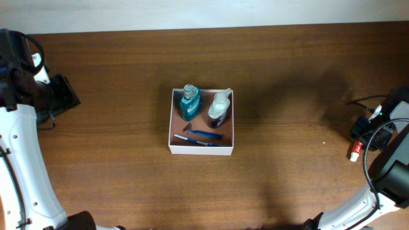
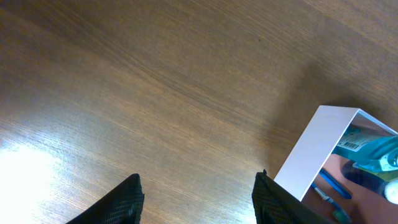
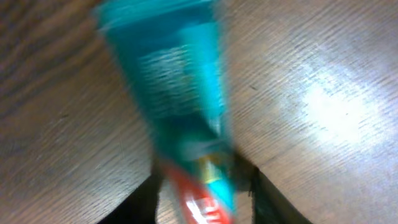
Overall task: Pack container
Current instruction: 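Carry the toothpaste tube into the box and release it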
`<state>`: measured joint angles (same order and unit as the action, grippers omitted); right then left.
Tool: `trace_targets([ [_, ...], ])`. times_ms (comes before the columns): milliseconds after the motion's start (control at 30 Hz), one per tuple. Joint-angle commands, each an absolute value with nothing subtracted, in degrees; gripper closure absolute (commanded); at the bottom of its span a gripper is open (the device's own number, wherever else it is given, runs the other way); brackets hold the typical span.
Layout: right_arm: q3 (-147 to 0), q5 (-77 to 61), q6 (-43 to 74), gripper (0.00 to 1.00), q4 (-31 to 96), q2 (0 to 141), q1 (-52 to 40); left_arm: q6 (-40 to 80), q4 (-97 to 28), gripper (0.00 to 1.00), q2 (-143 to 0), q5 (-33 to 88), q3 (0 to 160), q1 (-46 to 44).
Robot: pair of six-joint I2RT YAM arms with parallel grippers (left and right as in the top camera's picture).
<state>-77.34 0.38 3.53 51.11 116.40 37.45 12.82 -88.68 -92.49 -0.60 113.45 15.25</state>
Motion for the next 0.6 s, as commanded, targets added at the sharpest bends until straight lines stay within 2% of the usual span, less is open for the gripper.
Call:
trace_targets([
  [0, -74.98, -2.81, 3.49, 0.74, 51.07, 118.65, 37.52, 11.86, -88.71, 0.43, -92.88, -0.40, 113.23, 15.40],
  [67, -74.98, -3.40, 3.49, 0.80, 50.92, 118.65, 37.52, 11.86, -88.68, 0.43, -92.88, -0.40, 113.21, 15.40],
  [333, -75.00, -5.04, 3.49, 0.88, 50.37, 118.65, 37.52, 11.86, -88.55, 0.43, -92.88, -0.40, 113.23, 15.40],
  [467, -75.29, -7.33, 3.49, 0.96, 50.11, 118.58, 37.52, 11.86, -88.51, 0.43, -92.88, -0.40, 113.21, 15.40],
  [567, -76.66, -10.11, 3.49, 0.96, 51.16, 117.84, 37.41, 11.86, -88.51, 0.43, -92.88, -0.43, 113.21, 15.40],
])
